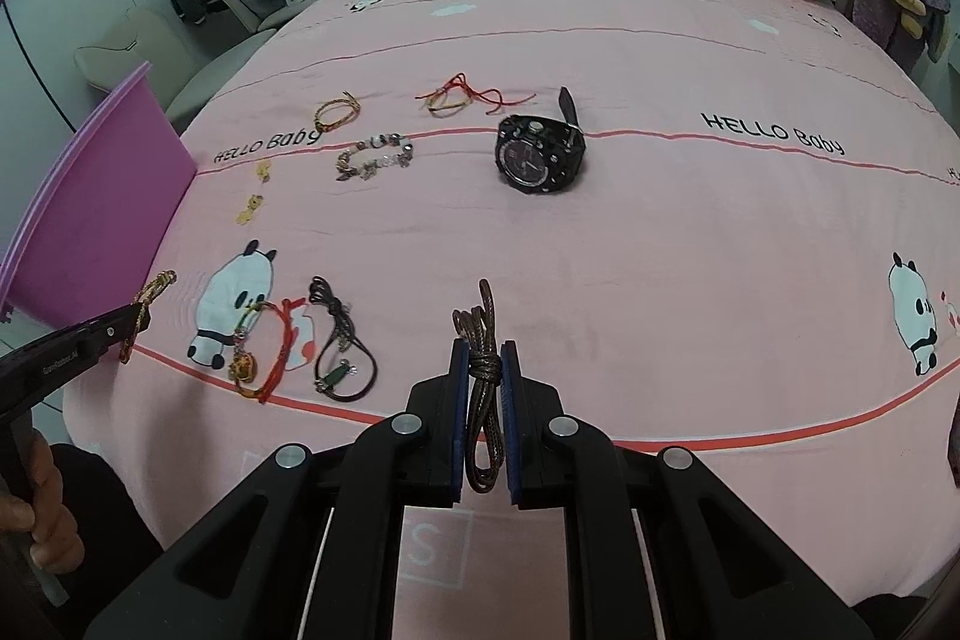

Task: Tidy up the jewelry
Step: 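Lift both held bracelets and carry them over the purple tub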

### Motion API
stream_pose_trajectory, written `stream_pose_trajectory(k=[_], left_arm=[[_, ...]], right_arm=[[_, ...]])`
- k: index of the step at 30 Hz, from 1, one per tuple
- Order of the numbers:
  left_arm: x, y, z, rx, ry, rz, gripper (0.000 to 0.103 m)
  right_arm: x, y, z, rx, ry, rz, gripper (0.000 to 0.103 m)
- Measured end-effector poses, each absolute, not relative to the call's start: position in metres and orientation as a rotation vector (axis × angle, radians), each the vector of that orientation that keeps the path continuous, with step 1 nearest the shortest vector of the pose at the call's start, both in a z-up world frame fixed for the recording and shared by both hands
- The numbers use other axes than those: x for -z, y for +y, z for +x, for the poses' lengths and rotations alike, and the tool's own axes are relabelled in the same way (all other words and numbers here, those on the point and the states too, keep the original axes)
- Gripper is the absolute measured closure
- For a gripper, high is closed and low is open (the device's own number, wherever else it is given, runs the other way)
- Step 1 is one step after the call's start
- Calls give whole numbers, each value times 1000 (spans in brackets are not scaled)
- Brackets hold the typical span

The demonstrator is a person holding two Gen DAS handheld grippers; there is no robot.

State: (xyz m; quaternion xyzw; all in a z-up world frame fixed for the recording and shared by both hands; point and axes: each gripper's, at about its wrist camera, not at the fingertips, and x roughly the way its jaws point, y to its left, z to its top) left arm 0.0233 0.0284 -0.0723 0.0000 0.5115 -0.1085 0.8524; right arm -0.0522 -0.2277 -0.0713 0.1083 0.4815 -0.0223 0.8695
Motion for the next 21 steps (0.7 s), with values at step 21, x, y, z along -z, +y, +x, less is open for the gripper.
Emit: stream_pose_trajectory(k=[21], left_arm=[[-64,143,43,124,911,-63,96]], right_arm=[[-81,-64,16,-305,799,147,93]])
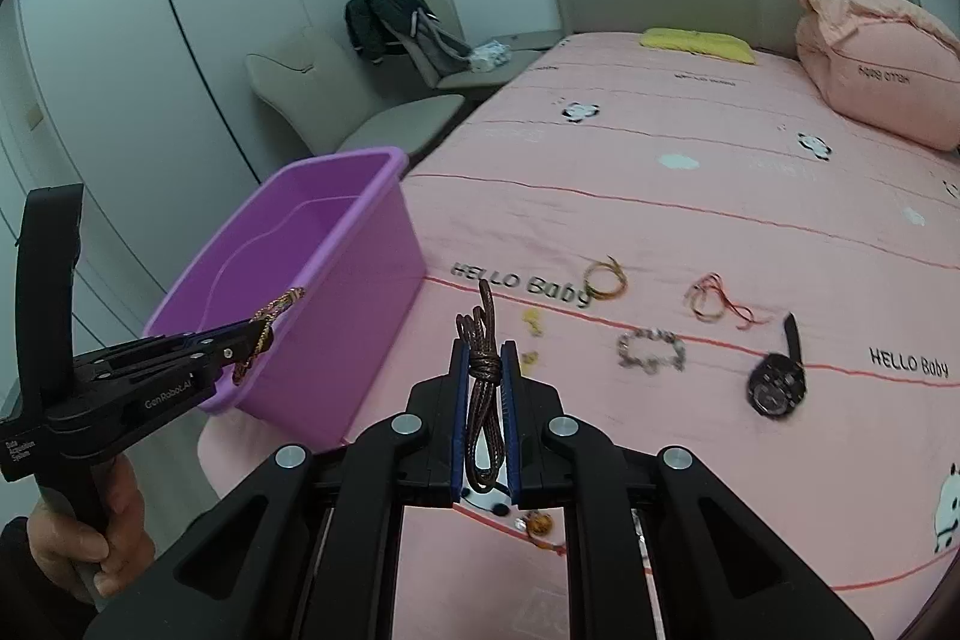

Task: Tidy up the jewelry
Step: 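Lift both held bracelets and carry them over the purple tub, then open both tools to drop the bracelets into the purple tub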

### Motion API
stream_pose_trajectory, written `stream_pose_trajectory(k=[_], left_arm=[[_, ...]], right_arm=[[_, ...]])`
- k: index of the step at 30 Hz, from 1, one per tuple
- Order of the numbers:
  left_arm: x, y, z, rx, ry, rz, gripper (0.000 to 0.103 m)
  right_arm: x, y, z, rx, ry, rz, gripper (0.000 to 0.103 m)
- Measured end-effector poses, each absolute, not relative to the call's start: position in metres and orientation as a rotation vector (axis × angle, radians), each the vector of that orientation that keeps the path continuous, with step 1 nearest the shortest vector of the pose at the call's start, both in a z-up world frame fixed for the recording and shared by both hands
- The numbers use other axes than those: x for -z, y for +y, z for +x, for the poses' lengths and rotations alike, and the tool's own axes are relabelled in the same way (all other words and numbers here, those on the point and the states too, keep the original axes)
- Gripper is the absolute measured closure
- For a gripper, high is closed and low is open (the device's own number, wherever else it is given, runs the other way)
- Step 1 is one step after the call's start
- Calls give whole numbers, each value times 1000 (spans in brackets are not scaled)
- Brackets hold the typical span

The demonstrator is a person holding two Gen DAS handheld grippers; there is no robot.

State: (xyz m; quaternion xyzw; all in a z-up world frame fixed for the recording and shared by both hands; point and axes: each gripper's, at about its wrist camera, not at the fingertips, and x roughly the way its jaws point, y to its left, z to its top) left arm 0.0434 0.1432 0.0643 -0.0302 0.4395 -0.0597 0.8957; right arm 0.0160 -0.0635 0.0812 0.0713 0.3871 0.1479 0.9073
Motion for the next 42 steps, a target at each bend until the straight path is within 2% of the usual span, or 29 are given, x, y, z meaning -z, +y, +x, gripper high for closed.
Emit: stream_pose_trajectory(k=[11,25,26,28,29,30,31,34,42], left_arm=[[-78,259,75,-59,899,-124,96],[-28,307,106,-146,1007,-153,94],[-26,309,107,-155,1011,-155,91],[-24,313,109,-182,1021,-159,70],[-24,315,108,-195,1021,-161,43],[-26,316,106,-207,1005,-162,25],[-29,317,103,-223,985,-155,22],[-33,320,100,-257,974,-143,11],[-37,325,87,-274,975,-179,10]], right_arm=[[-110,67,77,-540,813,112,93],[-52,177,129,-601,1026,-12,93],[-48,179,131,-595,1036,-20,93],[-42,181,136,-585,1049,-32,90],[-40,180,137,-577,1053,-42,75],[-40,179,138,-566,1046,-47,60],[-42,176,138,-552,1023,-49,56],[-47,169,136,-529,997,-51,55],[-50,153,129,-510,985,-47,55]])
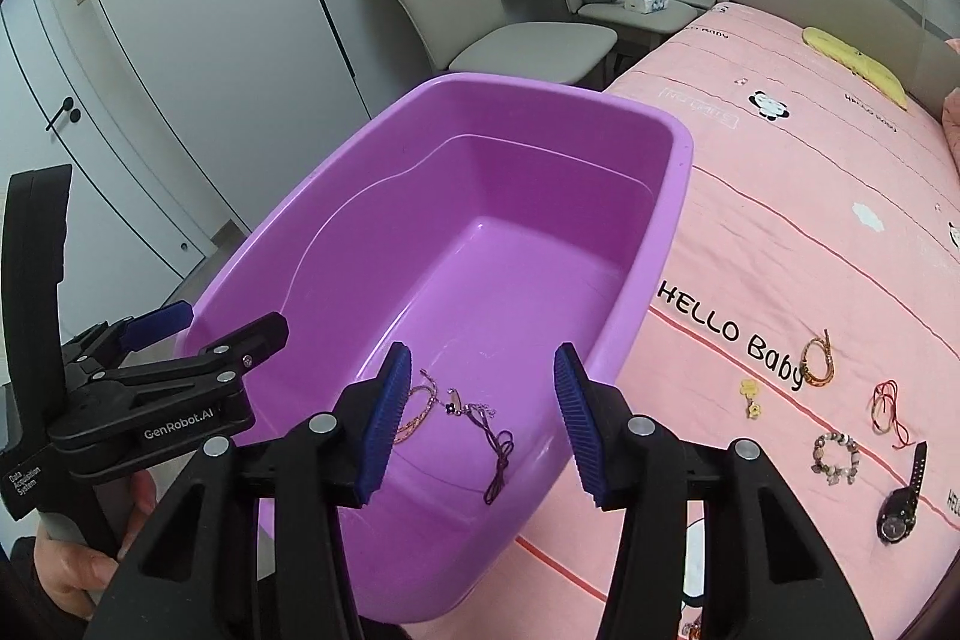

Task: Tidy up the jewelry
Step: 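Open both tools to drop the bracelets into the purple tub, then move both open tools back over the remaining jewelry on the bed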

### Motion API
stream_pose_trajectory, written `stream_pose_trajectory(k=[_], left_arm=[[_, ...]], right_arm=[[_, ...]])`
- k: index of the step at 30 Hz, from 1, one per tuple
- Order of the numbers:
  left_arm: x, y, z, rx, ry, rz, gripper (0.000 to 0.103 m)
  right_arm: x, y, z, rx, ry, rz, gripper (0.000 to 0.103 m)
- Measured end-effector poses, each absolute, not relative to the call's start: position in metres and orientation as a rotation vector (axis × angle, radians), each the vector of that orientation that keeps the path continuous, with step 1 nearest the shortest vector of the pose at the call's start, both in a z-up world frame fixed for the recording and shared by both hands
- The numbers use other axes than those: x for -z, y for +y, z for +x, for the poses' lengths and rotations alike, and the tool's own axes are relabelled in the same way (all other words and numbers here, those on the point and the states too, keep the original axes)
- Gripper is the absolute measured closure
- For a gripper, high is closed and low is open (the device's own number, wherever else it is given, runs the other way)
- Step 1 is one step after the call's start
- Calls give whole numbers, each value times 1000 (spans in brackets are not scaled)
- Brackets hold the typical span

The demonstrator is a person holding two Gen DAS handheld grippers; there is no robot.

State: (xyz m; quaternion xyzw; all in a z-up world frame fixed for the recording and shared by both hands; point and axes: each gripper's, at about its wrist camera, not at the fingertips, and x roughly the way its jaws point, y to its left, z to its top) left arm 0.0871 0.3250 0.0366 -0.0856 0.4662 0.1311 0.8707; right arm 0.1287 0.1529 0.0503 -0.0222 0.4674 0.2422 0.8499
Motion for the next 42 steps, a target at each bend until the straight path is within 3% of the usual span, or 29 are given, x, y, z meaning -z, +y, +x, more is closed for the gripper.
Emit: stream_pose_trajectory(k=[30,42], left_arm=[[-64,256,40,-222,912,-122,8],[-61,205,14,-134,911,-101,8]], right_arm=[[-74,78,67,-397,886,-31,48],[-54,14,29,-317,910,66,48]])
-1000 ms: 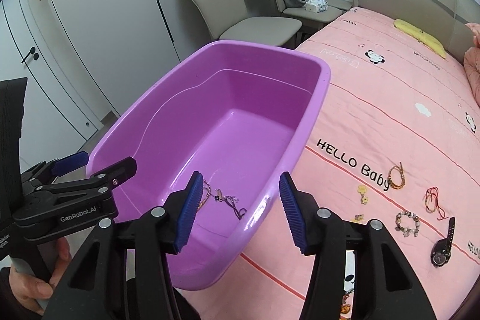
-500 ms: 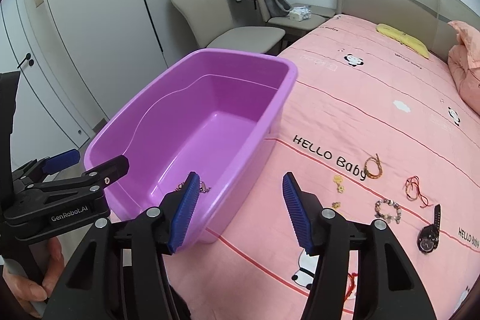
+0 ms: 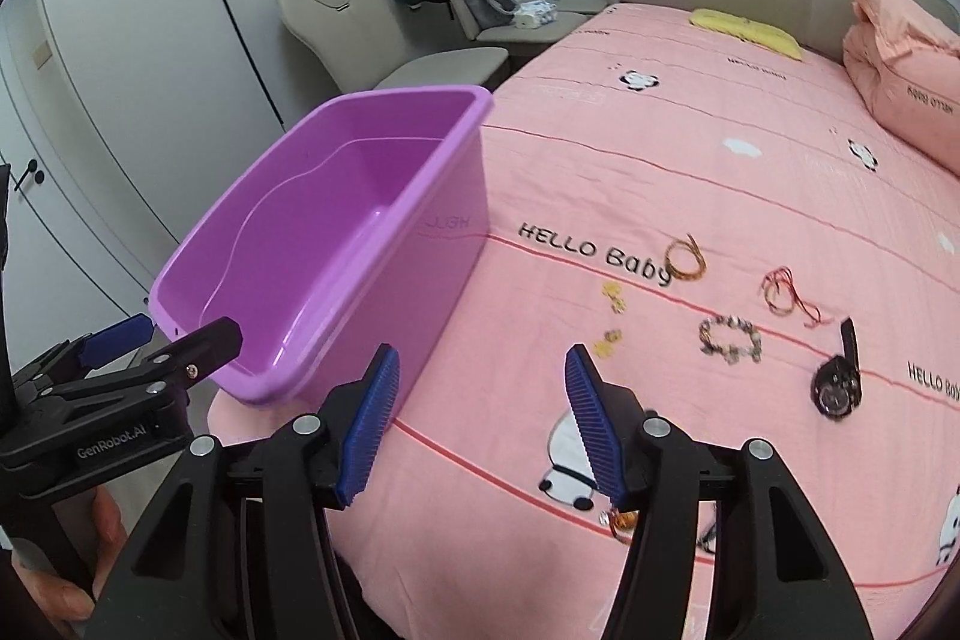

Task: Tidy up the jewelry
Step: 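Move both open tools back over the remaining jewelry on the bed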

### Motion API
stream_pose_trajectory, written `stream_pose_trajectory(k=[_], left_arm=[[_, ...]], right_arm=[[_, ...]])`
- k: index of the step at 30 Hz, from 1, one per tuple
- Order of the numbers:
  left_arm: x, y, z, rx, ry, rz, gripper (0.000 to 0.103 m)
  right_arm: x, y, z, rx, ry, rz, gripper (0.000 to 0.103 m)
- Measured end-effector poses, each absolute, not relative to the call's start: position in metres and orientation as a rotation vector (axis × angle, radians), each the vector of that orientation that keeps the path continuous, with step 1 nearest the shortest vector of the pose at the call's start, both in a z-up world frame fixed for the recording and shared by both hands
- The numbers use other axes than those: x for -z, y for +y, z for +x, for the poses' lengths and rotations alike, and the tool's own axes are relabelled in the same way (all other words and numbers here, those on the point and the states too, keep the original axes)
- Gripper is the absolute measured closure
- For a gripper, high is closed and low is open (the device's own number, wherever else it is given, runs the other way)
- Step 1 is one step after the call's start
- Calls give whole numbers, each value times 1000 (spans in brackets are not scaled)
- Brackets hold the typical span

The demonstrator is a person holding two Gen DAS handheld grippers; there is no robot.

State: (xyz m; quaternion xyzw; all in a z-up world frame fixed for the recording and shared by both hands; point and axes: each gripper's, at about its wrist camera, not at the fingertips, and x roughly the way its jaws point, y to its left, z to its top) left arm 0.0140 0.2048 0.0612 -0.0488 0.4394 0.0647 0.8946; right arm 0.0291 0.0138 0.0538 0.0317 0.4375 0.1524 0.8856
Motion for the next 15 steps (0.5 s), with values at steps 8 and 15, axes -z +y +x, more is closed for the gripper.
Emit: stream_pose_trajectory(k=[8,15], left_arm=[[-50,157,-2,-70,924,-24,8],[-32,113,-13,13,936,23,8]], right_arm=[[-31,-48,-6,-235,939,124,48],[-13,-106,-35,-137,948,136,48]])
